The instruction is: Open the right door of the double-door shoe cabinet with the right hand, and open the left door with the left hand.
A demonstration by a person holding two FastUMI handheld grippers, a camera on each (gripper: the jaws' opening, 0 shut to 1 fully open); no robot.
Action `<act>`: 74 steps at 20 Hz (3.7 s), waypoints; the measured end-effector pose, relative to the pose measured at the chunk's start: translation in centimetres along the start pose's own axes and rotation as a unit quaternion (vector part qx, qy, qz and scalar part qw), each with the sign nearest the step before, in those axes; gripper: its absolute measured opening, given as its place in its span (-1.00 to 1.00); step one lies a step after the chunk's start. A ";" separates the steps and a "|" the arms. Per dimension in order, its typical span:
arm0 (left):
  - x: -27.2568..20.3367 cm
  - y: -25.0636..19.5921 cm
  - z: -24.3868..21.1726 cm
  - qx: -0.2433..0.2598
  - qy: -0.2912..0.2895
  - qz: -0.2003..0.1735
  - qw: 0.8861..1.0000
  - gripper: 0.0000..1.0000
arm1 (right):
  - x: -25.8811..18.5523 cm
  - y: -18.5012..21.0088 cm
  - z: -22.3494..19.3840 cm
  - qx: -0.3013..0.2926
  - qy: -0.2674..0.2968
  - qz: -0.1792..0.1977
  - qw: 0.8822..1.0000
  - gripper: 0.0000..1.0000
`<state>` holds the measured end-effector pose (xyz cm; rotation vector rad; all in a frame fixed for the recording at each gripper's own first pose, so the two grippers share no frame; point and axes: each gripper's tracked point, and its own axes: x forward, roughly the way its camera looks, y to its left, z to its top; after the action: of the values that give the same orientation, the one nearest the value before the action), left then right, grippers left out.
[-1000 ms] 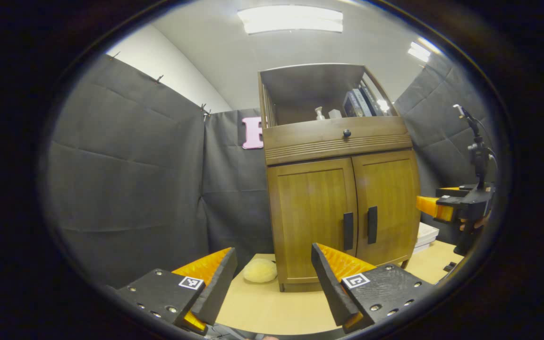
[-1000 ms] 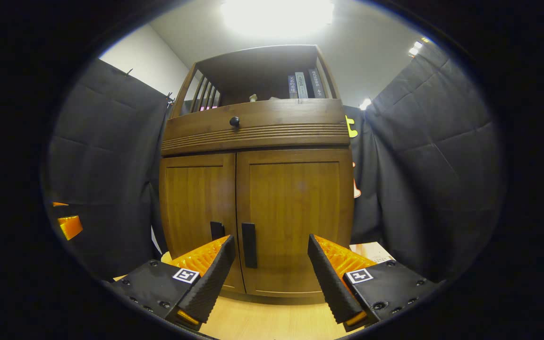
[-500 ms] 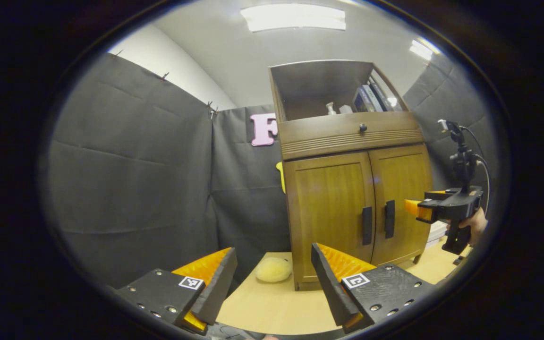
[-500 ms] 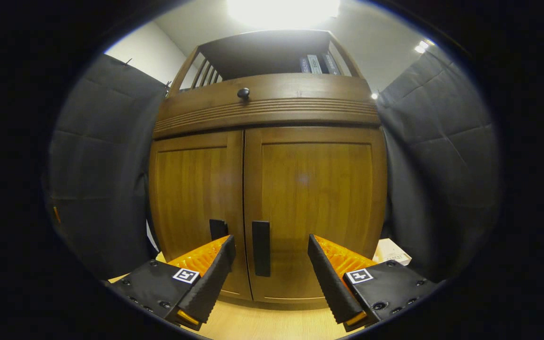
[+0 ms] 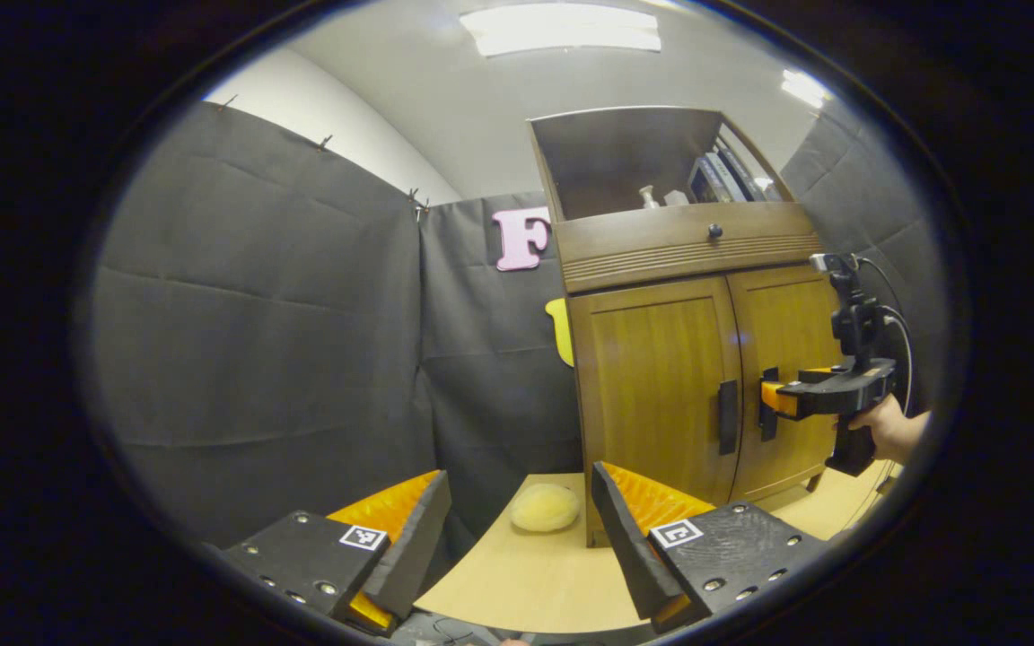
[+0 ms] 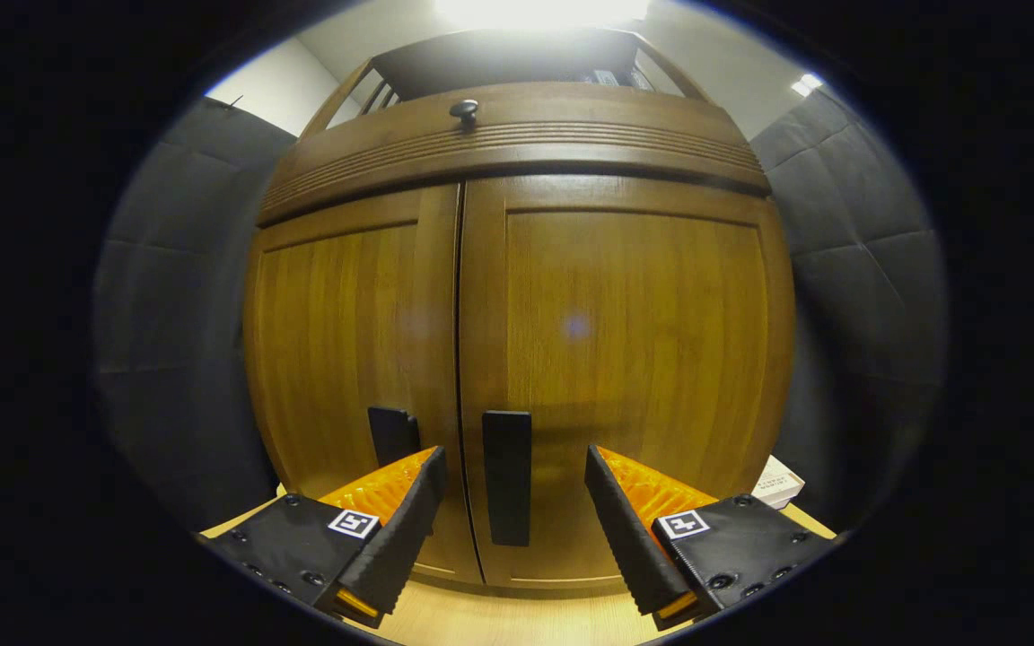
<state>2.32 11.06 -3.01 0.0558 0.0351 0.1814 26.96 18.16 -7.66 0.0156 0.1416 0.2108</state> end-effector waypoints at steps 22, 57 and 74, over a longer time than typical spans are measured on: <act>-0.5 -0.4 0.2 -0.014 0.005 -0.021 1.000 0.84 | 0.6 0.4 -3.4 0.029 0.029 0.033 0.999 -0.65; -1.5 -5.2 2.5 -0.018 -0.018 -0.163 0.986 0.82 | -17.1 -12.5 -4.4 0.035 0.062 0.106 0.992 -0.65; -1.5 -5.4 2.7 -0.004 -0.019 -0.167 0.986 0.84 | -18.7 -22.4 -4.9 0.031 0.074 0.067 0.995 -0.67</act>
<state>1.95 5.36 -0.60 0.0448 0.0051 -0.1559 12.84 -7.65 -10.62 0.0711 0.2961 0.3412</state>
